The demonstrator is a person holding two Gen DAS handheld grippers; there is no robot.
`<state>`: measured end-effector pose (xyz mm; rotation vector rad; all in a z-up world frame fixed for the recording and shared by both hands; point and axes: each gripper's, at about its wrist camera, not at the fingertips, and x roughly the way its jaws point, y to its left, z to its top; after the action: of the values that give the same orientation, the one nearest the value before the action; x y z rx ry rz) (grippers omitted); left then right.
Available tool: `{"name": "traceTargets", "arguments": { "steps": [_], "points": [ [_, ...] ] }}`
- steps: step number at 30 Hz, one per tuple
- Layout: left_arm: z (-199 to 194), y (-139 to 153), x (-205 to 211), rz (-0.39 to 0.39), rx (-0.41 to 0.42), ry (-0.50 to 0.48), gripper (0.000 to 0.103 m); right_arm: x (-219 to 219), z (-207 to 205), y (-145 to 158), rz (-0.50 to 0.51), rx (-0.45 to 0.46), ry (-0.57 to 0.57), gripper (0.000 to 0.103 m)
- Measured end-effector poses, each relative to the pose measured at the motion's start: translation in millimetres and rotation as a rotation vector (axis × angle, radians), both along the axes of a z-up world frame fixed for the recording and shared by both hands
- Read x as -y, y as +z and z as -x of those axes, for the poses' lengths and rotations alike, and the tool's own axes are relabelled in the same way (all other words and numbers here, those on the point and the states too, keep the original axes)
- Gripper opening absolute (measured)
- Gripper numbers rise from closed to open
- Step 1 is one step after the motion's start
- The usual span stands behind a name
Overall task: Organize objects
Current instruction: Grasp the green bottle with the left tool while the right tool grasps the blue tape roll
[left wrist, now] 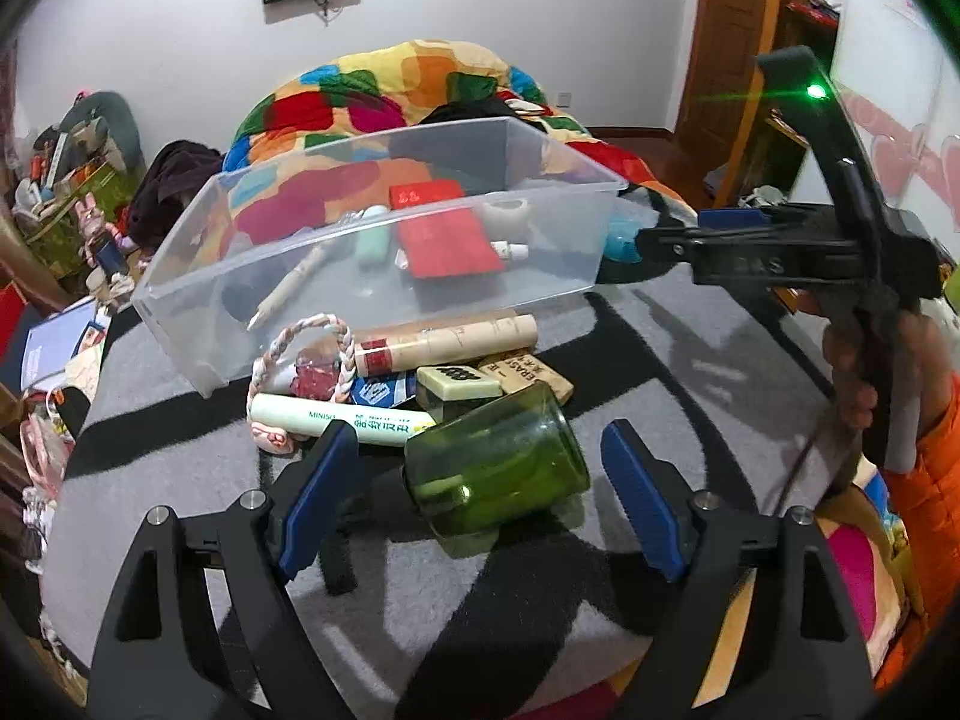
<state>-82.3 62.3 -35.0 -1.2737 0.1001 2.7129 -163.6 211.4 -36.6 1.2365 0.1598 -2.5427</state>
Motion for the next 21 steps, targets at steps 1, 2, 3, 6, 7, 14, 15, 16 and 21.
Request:
{"name": "traceTargets", "arguments": {
  "steps": [1,2,3,6,7,14,15,16,21],
  "points": [
    [-0.1,-1.8,0.5,-0.003,-0.006,0.004,0.074,3.4,4.2,-2.1,-0.011,0.003,0.007,0.07],
    [0.5,-3.0,0.6,-0.003,-0.006,0.005,0.07,7.5,8.2,-4.6,-0.027,0.008,0.012,0.068],
    [1.0,-5.0,0.5,-0.007,0.001,0.001,0.062,11.5,13.5,-9.1,-0.044,0.018,0.013,0.064],
    [-2.6,-5.5,0.9,-0.014,-0.012,0.0,0.062,14.8,25.4,-19.2,-0.041,0.062,0.017,0.051],
    [-4.0,-5.1,1.0,-0.019,-0.016,0.001,0.062,15.1,28.8,-22.0,-0.04,0.075,0.015,0.047],
    [-13.1,9.3,14.1,-0.064,-0.051,0.027,0.062,15.4,22.9,-18.9,-0.028,0.052,0.027,0.035],
    [-14.0,12.8,16.9,-0.069,-0.059,0.035,0.062,14.8,20.9,-17.1,-0.017,0.05,0.027,0.035],
    [-14.5,17.0,20.6,-0.076,-0.069,0.044,0.062,14.1,18.3,-15.7,-0.01,0.048,0.028,0.035],
    [-14.2,33.0,34.7,-0.089,-0.108,0.082,0.062,13.5,-2.6,-3.2,-0.001,0.006,0.044,0.035]
  ]
}}
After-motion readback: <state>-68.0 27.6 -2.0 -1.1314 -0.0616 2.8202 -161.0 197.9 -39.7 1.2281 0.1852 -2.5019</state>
